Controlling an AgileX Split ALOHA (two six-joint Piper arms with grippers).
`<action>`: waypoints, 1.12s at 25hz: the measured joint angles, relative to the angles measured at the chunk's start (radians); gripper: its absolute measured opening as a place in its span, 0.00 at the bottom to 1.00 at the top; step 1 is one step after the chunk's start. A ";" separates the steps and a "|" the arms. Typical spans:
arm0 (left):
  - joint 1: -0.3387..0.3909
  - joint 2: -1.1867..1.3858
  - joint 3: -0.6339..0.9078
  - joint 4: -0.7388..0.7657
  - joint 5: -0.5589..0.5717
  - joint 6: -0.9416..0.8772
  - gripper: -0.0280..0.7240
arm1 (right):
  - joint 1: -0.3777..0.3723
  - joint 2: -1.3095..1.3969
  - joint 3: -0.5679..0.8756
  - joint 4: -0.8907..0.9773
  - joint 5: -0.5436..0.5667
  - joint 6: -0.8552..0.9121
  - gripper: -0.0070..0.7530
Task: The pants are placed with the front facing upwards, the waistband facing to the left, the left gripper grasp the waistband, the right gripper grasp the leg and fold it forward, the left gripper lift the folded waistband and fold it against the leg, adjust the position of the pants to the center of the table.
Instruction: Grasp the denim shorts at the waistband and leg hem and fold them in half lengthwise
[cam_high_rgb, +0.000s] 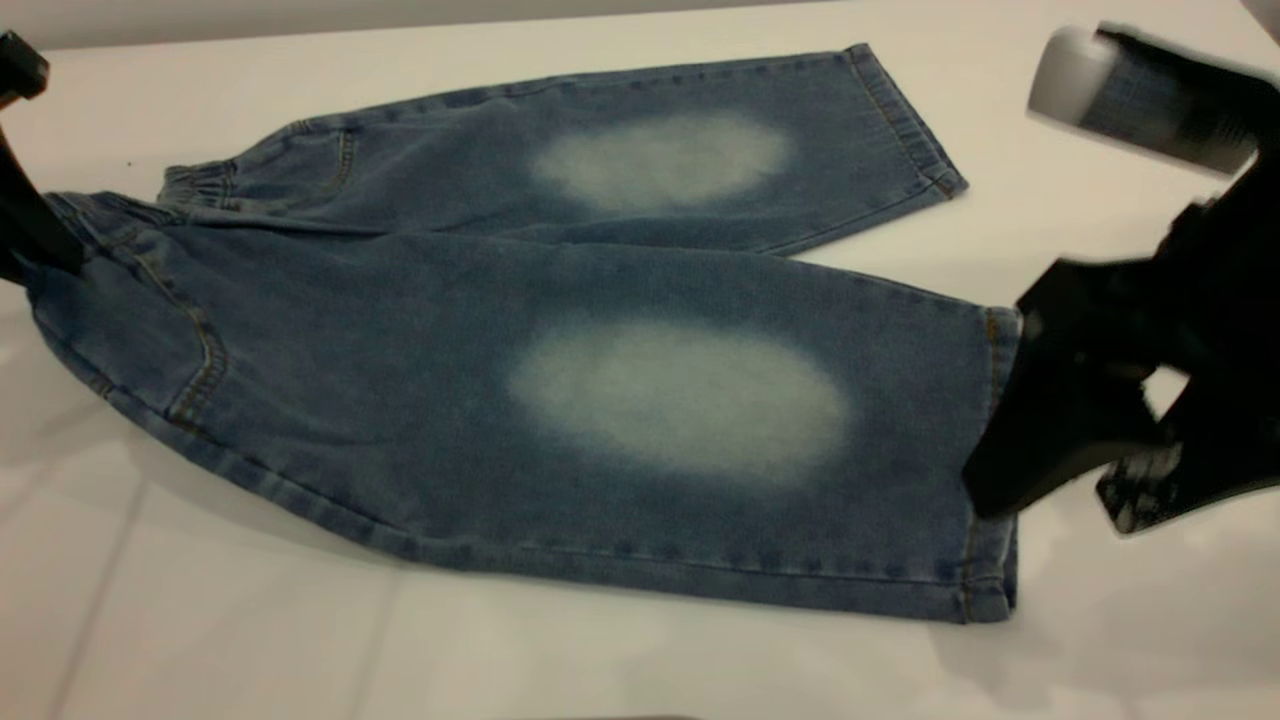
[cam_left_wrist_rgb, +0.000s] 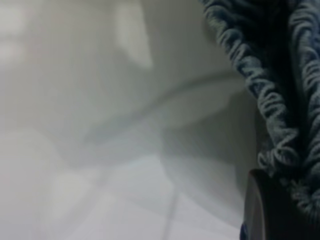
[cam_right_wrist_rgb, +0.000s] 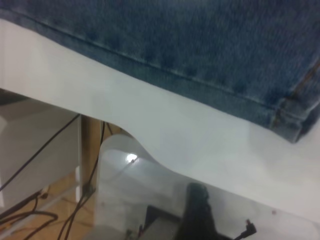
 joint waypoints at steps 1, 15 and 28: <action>0.000 0.000 0.000 -0.018 0.002 0.017 0.14 | 0.000 0.028 0.000 0.019 0.003 -0.020 0.64; 0.000 0.000 0.000 -0.126 0.014 0.139 0.14 | -0.039 0.380 -0.009 0.420 0.086 -0.467 0.64; 0.000 0.000 0.000 -0.126 0.014 0.139 0.14 | -0.155 0.416 -0.010 0.464 0.152 -0.543 0.64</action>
